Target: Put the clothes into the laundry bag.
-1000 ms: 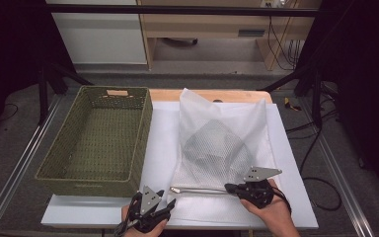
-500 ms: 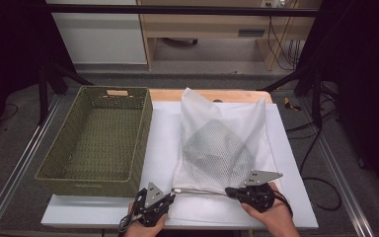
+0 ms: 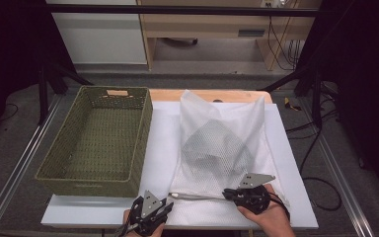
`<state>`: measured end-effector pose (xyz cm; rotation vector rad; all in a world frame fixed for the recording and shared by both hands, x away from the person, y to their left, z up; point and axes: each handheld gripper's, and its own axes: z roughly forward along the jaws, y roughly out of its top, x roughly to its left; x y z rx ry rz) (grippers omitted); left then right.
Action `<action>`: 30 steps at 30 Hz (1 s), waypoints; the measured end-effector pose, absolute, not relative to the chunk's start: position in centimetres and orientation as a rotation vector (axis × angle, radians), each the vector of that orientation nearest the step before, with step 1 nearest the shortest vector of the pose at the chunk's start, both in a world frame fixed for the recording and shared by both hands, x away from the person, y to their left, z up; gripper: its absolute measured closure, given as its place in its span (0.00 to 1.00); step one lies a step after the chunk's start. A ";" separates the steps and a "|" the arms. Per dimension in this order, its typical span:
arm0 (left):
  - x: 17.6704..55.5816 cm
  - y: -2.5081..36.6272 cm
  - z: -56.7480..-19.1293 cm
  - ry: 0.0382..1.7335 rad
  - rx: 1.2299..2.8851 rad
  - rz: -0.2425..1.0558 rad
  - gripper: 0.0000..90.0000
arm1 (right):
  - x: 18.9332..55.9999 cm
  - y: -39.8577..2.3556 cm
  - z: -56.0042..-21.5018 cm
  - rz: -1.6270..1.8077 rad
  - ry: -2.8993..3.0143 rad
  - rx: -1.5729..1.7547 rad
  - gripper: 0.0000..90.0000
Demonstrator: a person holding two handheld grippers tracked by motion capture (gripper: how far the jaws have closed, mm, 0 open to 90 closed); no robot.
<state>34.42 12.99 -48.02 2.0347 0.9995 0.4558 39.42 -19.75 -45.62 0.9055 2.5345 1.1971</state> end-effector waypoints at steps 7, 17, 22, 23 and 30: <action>34.4 13.0 -48.1 1.021 2.043 0.487 0.51 | 39.2 -20.0 -44.7 1.271 2.450 0.894 0.66; 34.3 13.2 -47.9 0.997 2.035 0.464 0.30 | 39.2 -18.5 -42.9 1.331 2.356 0.846 0.38; 34.2 13.2 -47.6 0.970 2.040 0.445 0.24 | 39.5 -17.0 -42.1 1.291 2.379 0.811 0.30; 34.2 13.2 -47.6 0.966 2.036 0.442 0.23 | 39.5 -16.6 -41.9 1.285 2.381 0.806 0.29; 34.3 13.5 -47.5 0.952 2.039 0.412 0.19 | 40.0 -14.7 -40.9 1.252 2.397 0.799 0.28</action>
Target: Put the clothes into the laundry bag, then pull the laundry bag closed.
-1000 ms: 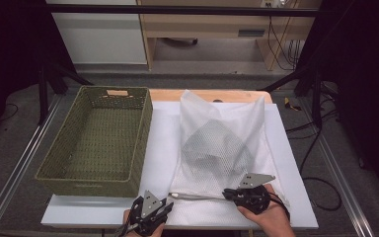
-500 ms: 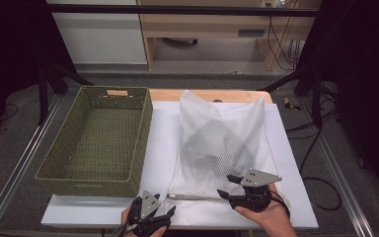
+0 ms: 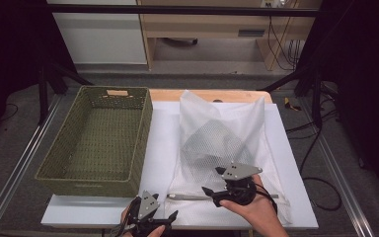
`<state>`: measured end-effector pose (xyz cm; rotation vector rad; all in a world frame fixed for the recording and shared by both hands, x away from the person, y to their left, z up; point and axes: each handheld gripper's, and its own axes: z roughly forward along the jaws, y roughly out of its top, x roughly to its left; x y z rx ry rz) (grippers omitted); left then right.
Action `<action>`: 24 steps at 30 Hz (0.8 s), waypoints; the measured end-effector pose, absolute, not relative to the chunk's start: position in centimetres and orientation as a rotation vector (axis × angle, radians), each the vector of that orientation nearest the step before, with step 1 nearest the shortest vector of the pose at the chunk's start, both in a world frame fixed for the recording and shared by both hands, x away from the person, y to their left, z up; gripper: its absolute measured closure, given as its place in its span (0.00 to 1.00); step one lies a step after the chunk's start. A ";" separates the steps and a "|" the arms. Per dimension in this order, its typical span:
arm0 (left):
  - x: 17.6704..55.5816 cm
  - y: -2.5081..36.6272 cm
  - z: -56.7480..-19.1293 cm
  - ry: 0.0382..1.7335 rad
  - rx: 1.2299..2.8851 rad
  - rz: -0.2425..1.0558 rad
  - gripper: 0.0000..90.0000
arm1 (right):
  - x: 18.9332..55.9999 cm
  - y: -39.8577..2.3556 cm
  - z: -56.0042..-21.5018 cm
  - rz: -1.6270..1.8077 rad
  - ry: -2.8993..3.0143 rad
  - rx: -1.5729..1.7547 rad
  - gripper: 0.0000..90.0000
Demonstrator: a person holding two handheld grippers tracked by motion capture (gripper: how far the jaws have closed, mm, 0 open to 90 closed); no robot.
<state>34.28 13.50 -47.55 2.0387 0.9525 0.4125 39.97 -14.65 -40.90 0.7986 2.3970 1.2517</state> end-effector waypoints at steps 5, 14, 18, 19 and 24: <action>34.4 13.7 -47.5 0.943 2.044 0.419 0.19 | 40.3 -13.7 -40.4 1.233 2.400 0.802 0.33; 34.7 14.0 -47.5 0.929 2.067 0.395 0.22 | 40.3 -11.5 -39.9 1.206 2.435 0.790 0.48; 34.9 14.5 -47.5 0.943 2.050 0.384 0.25 | 40.2 -10.3 -40.0 1.170 2.475 0.771 0.53; 34.9 14.5 -47.5 0.944 2.049 0.385 0.25 | 40.1 -10.0 -40.0 1.164 2.481 0.766 0.55; 34.6 14.5 -47.6 0.942 2.065 0.383 0.30 | 40.0 -8.9 -40.2 1.144 2.516 0.749 0.63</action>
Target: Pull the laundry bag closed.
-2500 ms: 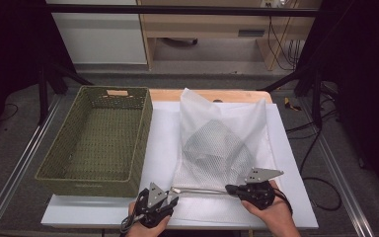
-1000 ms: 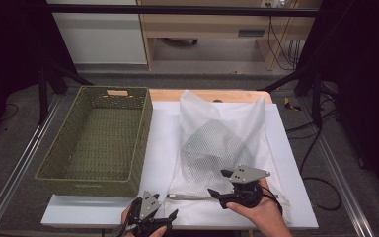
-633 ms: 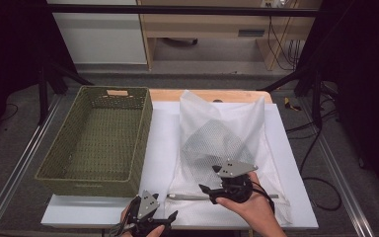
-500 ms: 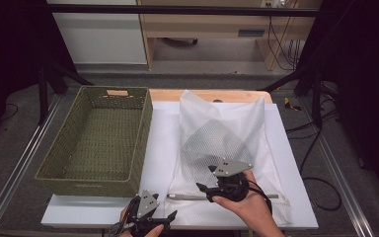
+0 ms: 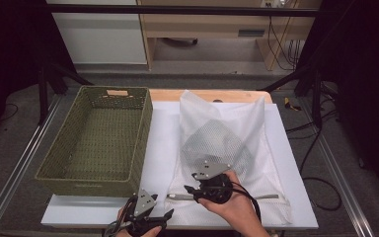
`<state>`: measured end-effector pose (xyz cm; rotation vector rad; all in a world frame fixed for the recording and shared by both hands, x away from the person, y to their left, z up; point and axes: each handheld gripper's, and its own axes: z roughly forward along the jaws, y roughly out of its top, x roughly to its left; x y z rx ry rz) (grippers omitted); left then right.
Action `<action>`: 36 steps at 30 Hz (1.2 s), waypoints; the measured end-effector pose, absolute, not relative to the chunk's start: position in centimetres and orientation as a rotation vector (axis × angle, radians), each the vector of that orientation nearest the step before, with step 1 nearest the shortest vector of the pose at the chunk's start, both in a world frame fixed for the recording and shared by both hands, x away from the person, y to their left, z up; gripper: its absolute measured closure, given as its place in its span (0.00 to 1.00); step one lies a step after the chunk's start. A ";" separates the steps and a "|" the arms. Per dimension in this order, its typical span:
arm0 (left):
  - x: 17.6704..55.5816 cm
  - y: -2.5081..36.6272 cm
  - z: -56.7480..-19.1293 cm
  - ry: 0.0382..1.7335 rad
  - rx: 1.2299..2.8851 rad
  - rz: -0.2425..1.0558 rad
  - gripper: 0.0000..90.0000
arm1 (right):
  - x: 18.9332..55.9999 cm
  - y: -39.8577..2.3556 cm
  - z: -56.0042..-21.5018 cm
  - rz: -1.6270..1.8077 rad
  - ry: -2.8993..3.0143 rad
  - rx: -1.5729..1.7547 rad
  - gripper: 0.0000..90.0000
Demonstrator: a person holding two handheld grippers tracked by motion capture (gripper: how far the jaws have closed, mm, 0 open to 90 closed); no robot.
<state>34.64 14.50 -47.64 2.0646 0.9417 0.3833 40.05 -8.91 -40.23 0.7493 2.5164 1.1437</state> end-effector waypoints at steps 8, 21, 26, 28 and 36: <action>34.9 14.2 -48.1 0.934 2.074 0.382 0.36 | 40.0 -7.4 -40.6 1.130 2.556 0.730 0.75; 36.3 14.1 -48.8 0.958 2.043 0.335 0.54 | 39.9 -7.9 -40.5 1.130 2.561 0.736 0.76; 36.0 13.7 -48.8 0.928 2.057 0.332 0.63 | 39.9 -8.0 -40.5 1.135 2.561 0.734 0.75; 36.1 13.7 -48.9 0.937 2.045 0.333 0.66 | 39.9 -8.1 -40.4 1.142 2.558 0.735 0.75; 35.9 13.5 -49.2 0.941 2.036 0.412 0.79 | 39.9 -8.2 -40.3 1.142 2.563 0.731 0.74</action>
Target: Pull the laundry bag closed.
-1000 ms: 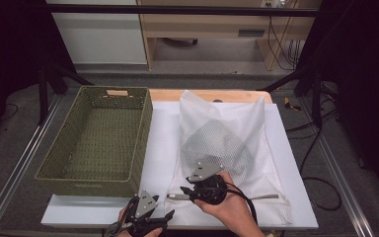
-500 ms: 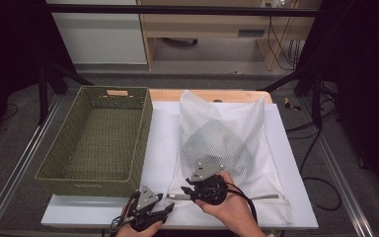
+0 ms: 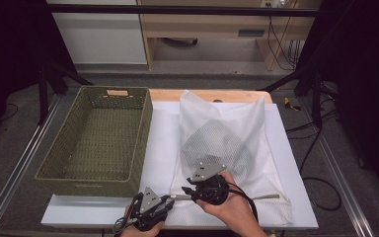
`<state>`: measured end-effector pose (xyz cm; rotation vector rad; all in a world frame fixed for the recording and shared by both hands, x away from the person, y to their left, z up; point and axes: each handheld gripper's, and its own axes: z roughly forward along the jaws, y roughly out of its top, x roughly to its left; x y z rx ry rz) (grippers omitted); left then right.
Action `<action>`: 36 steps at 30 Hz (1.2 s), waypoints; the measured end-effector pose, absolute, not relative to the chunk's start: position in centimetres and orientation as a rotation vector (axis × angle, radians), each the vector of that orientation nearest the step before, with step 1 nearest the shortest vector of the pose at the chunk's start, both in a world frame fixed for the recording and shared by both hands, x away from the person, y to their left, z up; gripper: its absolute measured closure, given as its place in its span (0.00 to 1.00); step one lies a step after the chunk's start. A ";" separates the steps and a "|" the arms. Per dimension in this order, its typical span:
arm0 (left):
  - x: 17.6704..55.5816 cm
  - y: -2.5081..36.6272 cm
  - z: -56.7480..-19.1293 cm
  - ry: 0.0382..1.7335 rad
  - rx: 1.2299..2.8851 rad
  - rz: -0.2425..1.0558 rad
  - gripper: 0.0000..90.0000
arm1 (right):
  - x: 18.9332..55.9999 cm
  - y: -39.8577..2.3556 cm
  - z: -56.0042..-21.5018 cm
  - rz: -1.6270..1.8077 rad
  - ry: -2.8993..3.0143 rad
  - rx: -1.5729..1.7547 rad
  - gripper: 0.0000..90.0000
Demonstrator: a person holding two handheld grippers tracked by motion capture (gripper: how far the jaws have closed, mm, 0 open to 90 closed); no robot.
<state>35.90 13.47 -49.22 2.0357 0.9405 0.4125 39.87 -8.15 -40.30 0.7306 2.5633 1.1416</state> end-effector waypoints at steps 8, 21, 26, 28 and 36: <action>35.7 13.4 -49.5 0.978 1.992 0.448 0.95 | 39.7 -7.7 -40.3 1.128 2.571 0.714 0.74; 35.0 13.9 -47.4 0.970 1.926 0.491 0.97 | 39.0 -6.2 -39.6 1.118 2.595 0.704 0.79; 35.0 13.8 -47.2 0.970 1.926 0.500 0.97 | 39.1 -5.8 -39.3 1.134 2.599 0.727 0.82; 35.0 13.8 -47.1 0.970 1.924 0.503 0.97 | 39.1 -5.6 -39.4 1.127 2.606 0.738 0.82; 35.1 13.8 -47.0 0.964 1.929 0.514 0.98 | 39.6 -4.7 -39.8 1.149 2.617 0.782 0.84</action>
